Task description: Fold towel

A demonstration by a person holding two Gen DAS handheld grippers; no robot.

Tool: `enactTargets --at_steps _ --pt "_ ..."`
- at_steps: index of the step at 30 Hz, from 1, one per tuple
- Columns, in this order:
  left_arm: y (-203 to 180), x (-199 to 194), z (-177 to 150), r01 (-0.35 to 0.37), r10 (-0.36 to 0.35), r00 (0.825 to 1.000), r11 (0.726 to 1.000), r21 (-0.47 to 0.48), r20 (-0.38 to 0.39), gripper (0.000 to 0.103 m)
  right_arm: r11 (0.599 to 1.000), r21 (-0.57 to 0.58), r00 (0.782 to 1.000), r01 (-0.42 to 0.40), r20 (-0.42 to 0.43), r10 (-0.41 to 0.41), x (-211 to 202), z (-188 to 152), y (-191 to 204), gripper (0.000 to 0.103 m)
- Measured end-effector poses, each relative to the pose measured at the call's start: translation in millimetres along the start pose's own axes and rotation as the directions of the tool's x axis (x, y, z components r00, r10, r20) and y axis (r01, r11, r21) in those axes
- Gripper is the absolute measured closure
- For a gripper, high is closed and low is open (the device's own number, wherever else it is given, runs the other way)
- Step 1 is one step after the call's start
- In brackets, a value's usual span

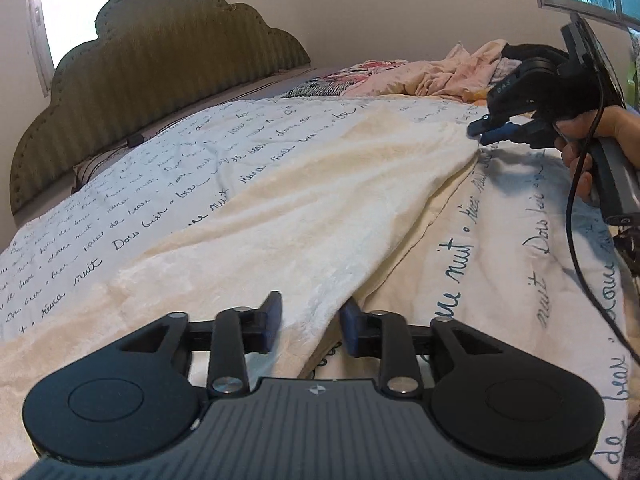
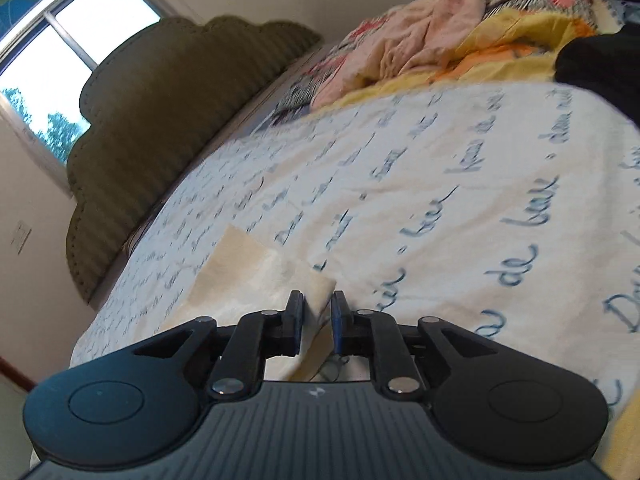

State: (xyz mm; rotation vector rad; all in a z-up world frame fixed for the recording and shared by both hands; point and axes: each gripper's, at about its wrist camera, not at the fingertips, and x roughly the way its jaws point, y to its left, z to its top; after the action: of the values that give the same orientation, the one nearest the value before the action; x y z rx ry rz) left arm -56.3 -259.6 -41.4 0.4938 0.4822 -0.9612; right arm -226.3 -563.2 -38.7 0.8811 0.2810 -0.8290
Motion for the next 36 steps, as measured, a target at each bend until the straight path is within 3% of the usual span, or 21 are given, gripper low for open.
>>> enactTargets --at_steps 2,4,7,9,11,13,15,16,18,19,22,25,26,28,30,32,33,35,36 --pt "7.4 -13.1 3.2 0.057 -0.056 0.998 0.997 -0.054 0.007 0.035 0.992 -0.065 0.982 0.108 0.164 -0.096 -17.6 2.3 13.0 0.085" --pt "12.1 -24.8 7.8 0.093 -0.090 0.995 0.993 -0.079 0.037 0.033 0.972 -0.212 0.977 0.105 0.204 -0.061 -17.8 4.7 41.1 0.085" --pt "26.5 -31.0 19.1 0.038 -0.031 0.997 0.994 -0.101 0.065 0.029 0.886 -0.461 0.999 -0.044 -0.029 0.035 18.5 1.6 102.4 0.085" --pt "44.0 -24.8 24.1 -0.028 0.036 0.998 0.991 -0.133 0.056 0.026 0.842 -0.495 0.970 -0.212 -0.208 0.122 48.5 -4.6 130.5 0.085" --pt "66.6 -11.2 26.6 -0.109 0.111 0.994 0.981 -0.162 0.005 0.026 0.811 -0.531 0.952 -0.246 -0.288 0.099 78.4 -14.5 152.7 0.085" --pt "86.8 5.8 22.5 -0.163 0.153 0.986 0.969 -0.188 -0.064 0.027 0.779 -0.599 0.955 -0.187 -0.298 0.001 107.4 -24.8 165.2 0.085" --pt "105.1 21.2 13.6 -0.195 0.166 0.976 0.955 -0.224 -0.142 0.027 0.768 -0.638 0.963 -0.064 -0.241 -0.120 131.9 -27.0 164.7 0.085" --pt "111.5 24.5 7.7 -0.208 0.169 0.971 0.947 -0.245 -0.169 0.029 0.780 -0.625 0.966 -0.030 -0.218 -0.138 137.4 -23.8 160.7 0.085" --pt "114.0 21.6 -1.4 -0.196 0.153 0.973 0.942 -0.273 -0.171 0.028 0.842 -0.539 0.970 -0.026 -0.217 -0.110 132.7 -10.6 143.9 0.085" --pt "113.1 13.2 -5.9 -0.177 0.140 0.979 0.942 -0.285 -0.145 0.028 0.842 -0.539 0.975 -0.018 -0.196 -0.105 123.1 -10.0 142.8 0.085" --pt "95.6 2.0 -9.4 -0.130 0.117 0.991 0.961 -0.244 -0.066 0.026 0.786 -0.610 0.980 -0.097 -0.198 -0.033 87.1 -22.4 143.0 0.083" --pt "64.7 12.8 -13.6 -0.123 0.115 0.990 0.987 -0.104 -0.087 0.025 0.744 -0.625 0.950 -0.237 -0.310 0.043 65.8 -40.5 133.4 0.064" --pt "58.1 12.6 -15.6 -0.141 0.135 0.988 0.987 -0.072 -0.078 0.026 0.734 -0.635 0.945 -0.240 -0.326 0.027 63.0 -46.2 127.7 0.055" --pt "46.6 8.7 -18.1 -0.170 0.169 0.985 0.985 -0.021 -0.043 0.024 0.705 -0.692 0.962 -0.156 -0.270 -0.051 55.0 -55.5 116.4 0.053" --pt "44.5 2.1 -19.6 -0.154 0.154 0.988 0.988 -0.027 -0.022 0.024 0.729 -0.680 0.976 -0.082 -0.203 -0.079 38.1 -53.5 106.4 0.052" --pt "46.4 -1.5 -21.6 -0.148 0.148 0.989 0.987 -0.068 -0.012 0.020 0.752 -0.647 0.977 -0.122 -0.213 -0.024 21.9 -54.1 98.6 0.043" --pt "47.5 -1.4 -23.7 -0.148 0.148 0.989 0.985 -0.090 -0.008 0.019 0.733 -0.665 0.973 -0.142 -0.229 -0.019 19.1 -58.8 96.0 0.037" --pt "49.0 1.4 -29.1 -0.156 0.155 0.988 0.979 -0.132 -0.013 0.017 0.679 -0.720 0.975 -0.146 -0.220 -0.023 16.2 -69.7 91.6 0.036" --pt "49.6 1.7 -32.0 -0.156 0.155 0.988 0.977 -0.147 -0.015 0.016 0.691 -0.709 0.978 -0.140 -0.207 -0.014 12.9 -68.8 88.7 0.036"
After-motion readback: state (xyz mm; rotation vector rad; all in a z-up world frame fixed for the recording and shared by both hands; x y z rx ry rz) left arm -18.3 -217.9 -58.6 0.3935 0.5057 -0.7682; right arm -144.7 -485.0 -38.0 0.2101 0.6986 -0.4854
